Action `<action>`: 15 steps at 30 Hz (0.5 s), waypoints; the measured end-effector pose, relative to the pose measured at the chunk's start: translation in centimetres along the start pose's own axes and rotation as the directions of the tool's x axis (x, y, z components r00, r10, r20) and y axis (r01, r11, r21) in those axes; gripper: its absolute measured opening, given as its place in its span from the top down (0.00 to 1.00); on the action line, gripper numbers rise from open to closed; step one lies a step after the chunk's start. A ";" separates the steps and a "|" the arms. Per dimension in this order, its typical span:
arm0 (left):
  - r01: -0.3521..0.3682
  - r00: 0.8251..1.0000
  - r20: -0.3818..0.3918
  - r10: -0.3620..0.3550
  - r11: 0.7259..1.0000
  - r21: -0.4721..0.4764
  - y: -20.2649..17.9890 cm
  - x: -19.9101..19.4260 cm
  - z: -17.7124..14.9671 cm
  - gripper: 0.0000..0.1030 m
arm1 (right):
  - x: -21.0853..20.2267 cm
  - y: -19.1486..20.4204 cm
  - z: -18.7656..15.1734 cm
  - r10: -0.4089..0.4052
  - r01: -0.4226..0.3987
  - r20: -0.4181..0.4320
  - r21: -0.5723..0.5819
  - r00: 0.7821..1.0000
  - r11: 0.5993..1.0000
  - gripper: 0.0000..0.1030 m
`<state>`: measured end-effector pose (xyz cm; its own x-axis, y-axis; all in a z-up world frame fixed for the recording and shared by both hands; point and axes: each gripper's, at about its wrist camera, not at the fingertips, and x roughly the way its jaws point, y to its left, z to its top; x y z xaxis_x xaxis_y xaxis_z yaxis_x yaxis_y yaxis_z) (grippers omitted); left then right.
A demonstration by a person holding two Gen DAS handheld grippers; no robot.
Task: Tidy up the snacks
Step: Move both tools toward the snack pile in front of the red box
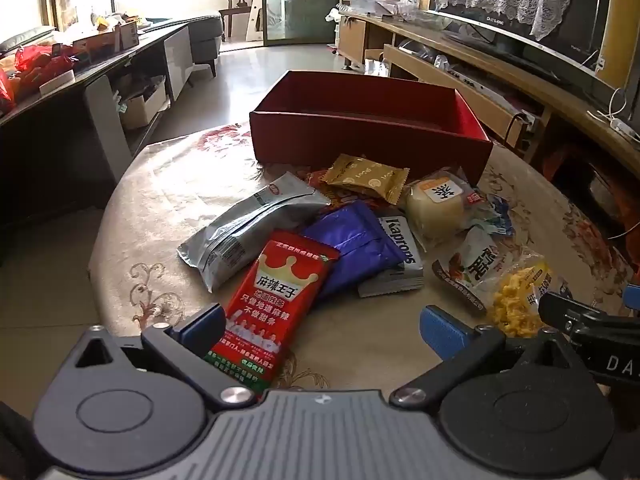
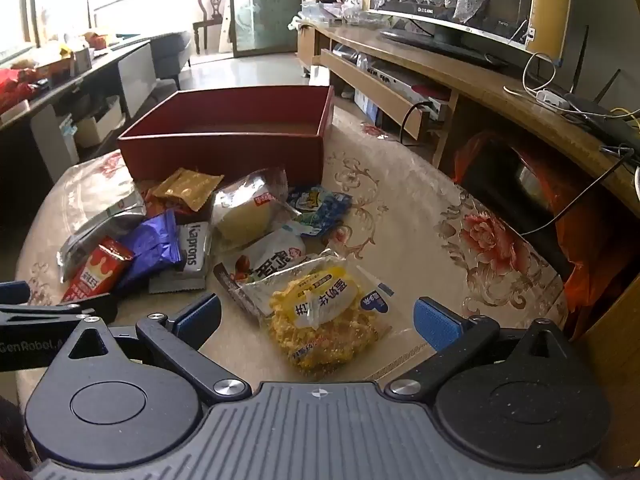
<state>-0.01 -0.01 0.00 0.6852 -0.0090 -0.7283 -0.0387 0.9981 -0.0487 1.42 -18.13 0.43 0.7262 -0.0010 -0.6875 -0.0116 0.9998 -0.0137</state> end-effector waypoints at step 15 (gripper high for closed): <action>-0.016 1.000 -0.019 0.016 1.000 0.023 -0.2 0.3 -0.3 0.00 | 0.9 0.3 -0.3 0.002 -0.002 -0.055 -0.012 0.998 1.000 0.00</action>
<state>0.05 -0.23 -0.41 0.6703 0.0061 -0.7420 -0.0327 0.9992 -0.0213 1.87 -17.81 -0.44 0.6870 -0.0003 -0.7266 -0.0218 0.9995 -0.0210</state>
